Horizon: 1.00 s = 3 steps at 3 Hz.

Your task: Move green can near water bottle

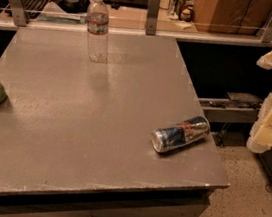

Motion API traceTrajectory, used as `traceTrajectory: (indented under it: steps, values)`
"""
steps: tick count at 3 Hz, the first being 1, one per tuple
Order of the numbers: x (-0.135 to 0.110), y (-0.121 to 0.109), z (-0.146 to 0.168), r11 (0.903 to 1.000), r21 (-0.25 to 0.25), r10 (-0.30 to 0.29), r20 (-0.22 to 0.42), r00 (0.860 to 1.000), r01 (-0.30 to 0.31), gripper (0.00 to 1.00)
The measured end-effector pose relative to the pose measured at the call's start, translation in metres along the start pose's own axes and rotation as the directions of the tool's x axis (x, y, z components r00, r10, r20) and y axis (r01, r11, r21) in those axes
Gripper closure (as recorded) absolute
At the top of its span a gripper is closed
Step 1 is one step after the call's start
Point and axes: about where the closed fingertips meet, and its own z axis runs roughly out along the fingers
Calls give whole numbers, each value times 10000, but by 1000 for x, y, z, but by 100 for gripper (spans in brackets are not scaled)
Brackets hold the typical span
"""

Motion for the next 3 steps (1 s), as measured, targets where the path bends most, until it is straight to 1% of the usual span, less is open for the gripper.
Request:
traceTrajectory:
  steps: [1,2,3]
  values:
    - [-2,0,-1,10000,25,-37,79,10000,36,0]
    - [-34,6,16,9991,-288,-286,740,9968,308,0]
    - [-136,21,53,9865,-1023,-976,2582,9611,1276,0]
